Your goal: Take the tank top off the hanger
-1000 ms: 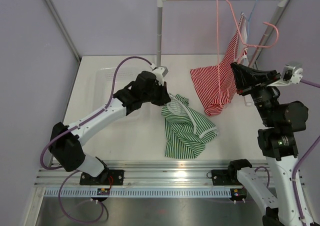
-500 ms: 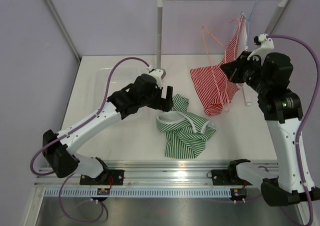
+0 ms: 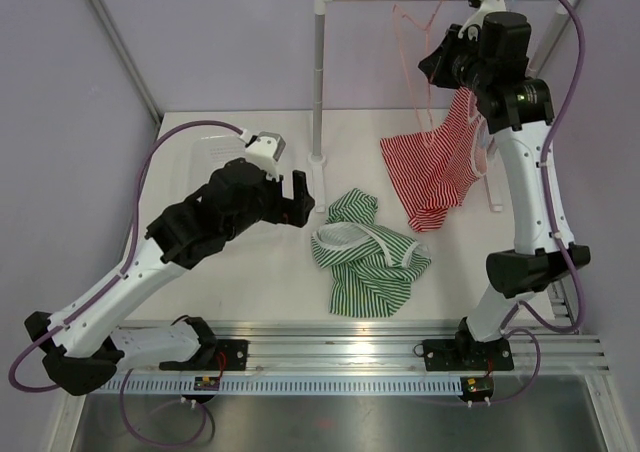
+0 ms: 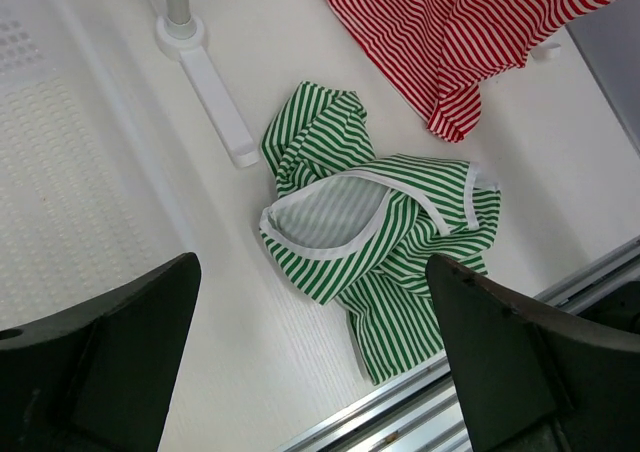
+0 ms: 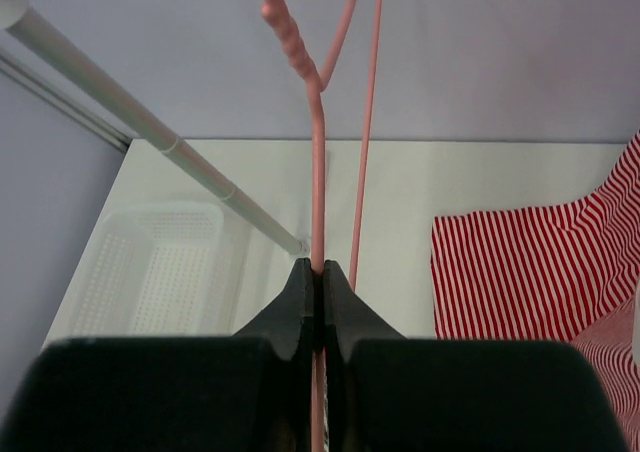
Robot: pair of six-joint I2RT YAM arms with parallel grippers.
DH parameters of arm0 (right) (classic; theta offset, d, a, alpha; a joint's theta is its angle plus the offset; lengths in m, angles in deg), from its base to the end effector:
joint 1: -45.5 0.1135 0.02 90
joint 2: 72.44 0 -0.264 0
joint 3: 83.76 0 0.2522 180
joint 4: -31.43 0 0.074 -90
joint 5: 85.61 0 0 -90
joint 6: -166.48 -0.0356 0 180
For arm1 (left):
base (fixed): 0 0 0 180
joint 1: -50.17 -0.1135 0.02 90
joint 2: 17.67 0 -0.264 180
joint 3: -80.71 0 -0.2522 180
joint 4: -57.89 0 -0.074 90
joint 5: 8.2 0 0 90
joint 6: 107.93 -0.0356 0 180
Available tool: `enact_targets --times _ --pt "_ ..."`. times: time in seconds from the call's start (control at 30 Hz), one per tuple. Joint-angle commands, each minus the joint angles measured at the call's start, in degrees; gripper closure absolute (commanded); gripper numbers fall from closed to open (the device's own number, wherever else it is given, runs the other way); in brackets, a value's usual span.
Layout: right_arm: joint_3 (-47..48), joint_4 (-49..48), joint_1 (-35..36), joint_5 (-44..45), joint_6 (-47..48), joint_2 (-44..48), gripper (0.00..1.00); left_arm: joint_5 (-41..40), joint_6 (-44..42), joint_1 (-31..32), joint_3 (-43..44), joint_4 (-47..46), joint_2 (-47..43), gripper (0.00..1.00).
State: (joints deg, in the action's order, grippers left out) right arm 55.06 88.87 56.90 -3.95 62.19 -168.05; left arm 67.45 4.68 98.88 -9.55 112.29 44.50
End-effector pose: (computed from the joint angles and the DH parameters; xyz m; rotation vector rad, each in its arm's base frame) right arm 0.3279 0.0714 0.5221 -0.0578 1.8387 0.4482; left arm 0.1499 -0.1573 0.4147 0.3095 2.0410 -0.5272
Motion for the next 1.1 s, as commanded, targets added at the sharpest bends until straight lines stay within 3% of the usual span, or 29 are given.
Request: enact_targets --times 0.0,0.23,0.33,0.4,0.5,0.6,0.67,0.87,1.07 --pt "10.1 3.0 0.8 2.9 1.7 -7.2 1.00 -3.1 0.4 1.0 -1.0 0.5 -0.2 0.01" --pt "20.3 7.3 1.6 5.5 2.8 -14.2 1.00 -4.2 0.4 2.8 -2.2 0.2 0.4 0.01" --pt "14.6 5.0 2.1 5.2 2.9 -11.7 0.98 -4.3 0.3 3.2 -2.9 -0.8 0.8 0.01" --pt "11.3 2.2 2.2 4.7 2.8 -9.7 0.87 -4.1 0.2 3.5 -3.4 -1.6 1.2 0.01" --pt "8.5 1.7 2.2 4.8 3.0 -7.1 0.63 -3.6 0.2 4.2 -3.9 -3.9 2.5 0.01" --pt "9.9 3.0 2.2 5.0 3.5 -6.2 0.57 -3.0 -0.4 5.4 -5.0 -7.7 3.8 0.01" --pt "10.6 4.2 2.2 4.9 3.6 -5.4 0.37 -1.7 -1.1 6.0 -6.8 -10.2 5.0 0.01" --pt "5.0 4.7 2.3 4.6 4.4 3.9 0.00 1.5 -2.7 7.3 -10.0 -19.5 9.8 0.01" --pt "-10.9 2.7 2.3 7.2 4.3 20.9 0.00 1.7 -3.8 7.8 -8.4 -22.4 19.2 0.01"
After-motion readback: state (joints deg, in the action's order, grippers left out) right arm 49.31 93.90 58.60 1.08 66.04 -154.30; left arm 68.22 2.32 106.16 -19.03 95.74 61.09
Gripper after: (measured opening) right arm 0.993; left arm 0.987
